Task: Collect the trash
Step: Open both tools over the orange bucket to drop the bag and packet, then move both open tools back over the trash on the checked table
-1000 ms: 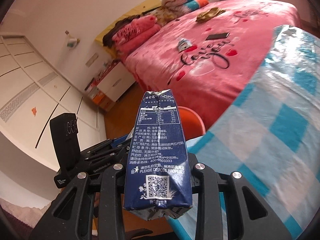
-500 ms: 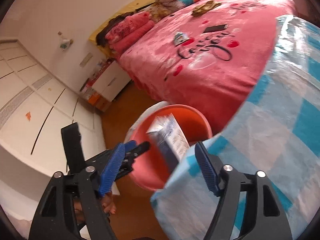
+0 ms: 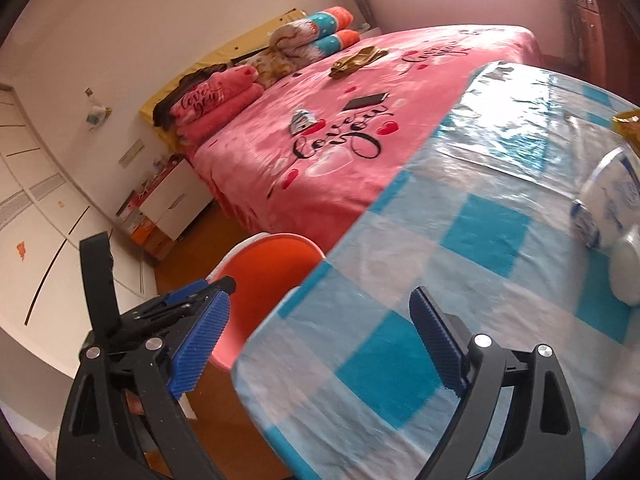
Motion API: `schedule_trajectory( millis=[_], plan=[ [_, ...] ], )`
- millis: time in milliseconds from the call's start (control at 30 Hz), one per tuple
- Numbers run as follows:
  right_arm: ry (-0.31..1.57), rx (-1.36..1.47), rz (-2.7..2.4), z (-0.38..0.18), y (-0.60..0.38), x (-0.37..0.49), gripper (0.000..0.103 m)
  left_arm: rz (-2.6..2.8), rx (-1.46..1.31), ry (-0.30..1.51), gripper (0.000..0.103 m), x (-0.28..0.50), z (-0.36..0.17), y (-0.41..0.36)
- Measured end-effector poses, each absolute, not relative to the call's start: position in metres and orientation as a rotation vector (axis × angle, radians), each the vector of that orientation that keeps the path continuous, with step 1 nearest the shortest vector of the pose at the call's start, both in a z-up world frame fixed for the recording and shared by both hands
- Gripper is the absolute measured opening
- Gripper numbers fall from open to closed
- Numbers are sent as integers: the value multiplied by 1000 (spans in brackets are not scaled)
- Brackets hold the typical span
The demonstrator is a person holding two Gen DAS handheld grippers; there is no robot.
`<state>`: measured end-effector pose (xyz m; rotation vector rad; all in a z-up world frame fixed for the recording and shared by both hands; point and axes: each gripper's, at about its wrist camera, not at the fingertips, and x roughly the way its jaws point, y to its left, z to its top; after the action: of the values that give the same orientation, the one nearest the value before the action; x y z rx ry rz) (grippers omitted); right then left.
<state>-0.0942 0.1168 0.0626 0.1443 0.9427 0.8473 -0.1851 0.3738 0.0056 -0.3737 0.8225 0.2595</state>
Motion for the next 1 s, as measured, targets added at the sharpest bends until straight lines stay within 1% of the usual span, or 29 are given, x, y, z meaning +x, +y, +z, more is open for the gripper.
schedule_trajectory(
  millis=[300,367,633,1000],
  plan=[
    [932,183,782,52,82,-92,91,190,-326,794,77,-174,27,339],
    [927,197,769,51,74,-90,94,174,-315,789,77,-171,30,331],
    [900,250,731,48,39,-87,94,126,-289,791,78,-161,36,301],
    [847,237,685,52,8,-88,94,65,-239,788,78,-151,46,263]
  ],
)
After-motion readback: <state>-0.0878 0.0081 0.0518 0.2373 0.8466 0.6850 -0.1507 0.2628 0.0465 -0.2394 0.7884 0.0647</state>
